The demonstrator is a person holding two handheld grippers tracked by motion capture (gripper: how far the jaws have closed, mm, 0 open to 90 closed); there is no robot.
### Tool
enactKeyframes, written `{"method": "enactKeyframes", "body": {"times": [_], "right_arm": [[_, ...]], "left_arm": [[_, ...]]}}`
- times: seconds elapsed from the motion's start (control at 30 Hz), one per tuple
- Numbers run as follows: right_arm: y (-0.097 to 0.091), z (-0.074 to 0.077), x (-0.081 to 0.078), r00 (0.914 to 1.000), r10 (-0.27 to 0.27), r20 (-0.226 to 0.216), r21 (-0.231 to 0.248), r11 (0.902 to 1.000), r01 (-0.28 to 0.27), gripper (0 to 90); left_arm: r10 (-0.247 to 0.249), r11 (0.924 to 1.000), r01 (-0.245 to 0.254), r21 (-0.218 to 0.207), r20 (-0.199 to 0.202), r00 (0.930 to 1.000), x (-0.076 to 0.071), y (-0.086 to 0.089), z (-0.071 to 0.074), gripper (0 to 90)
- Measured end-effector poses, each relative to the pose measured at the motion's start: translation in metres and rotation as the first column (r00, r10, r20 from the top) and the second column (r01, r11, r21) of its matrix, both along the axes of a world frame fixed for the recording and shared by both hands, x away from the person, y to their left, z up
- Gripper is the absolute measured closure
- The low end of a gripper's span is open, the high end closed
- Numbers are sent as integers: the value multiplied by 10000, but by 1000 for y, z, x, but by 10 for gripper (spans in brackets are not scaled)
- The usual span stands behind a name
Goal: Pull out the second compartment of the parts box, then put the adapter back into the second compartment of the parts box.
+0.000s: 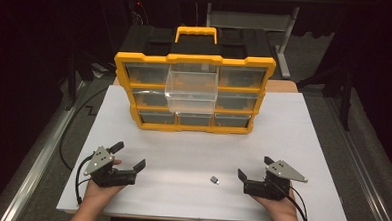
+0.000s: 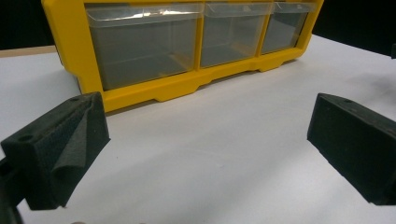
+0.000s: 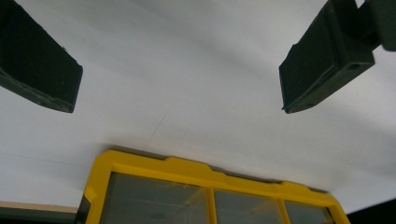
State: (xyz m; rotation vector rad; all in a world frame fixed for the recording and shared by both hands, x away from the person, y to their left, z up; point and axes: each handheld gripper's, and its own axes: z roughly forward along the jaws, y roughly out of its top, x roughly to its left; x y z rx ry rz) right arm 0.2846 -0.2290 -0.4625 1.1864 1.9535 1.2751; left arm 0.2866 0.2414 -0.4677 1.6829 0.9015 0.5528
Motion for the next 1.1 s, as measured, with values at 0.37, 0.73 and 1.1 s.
{"method": "enactKeyframes", "body": {"times": [0.37,0.73,1.1], "right_arm": [[2,4,-3,9996,-22,276,-73,10000,24,1],[7,3,0,9993,-85,-361,-868,9962,53,1],[13,-2,2,9888,273,-1465,-1482,9877,-492,0]], "left_arm": [[-15,9999,14,119,93,10000,1,-2,0,2],[54,9999,-55,94,180,9998,3,1,0,2],[13,9999,-17,133,313,9995,2,1,2,2]]}}
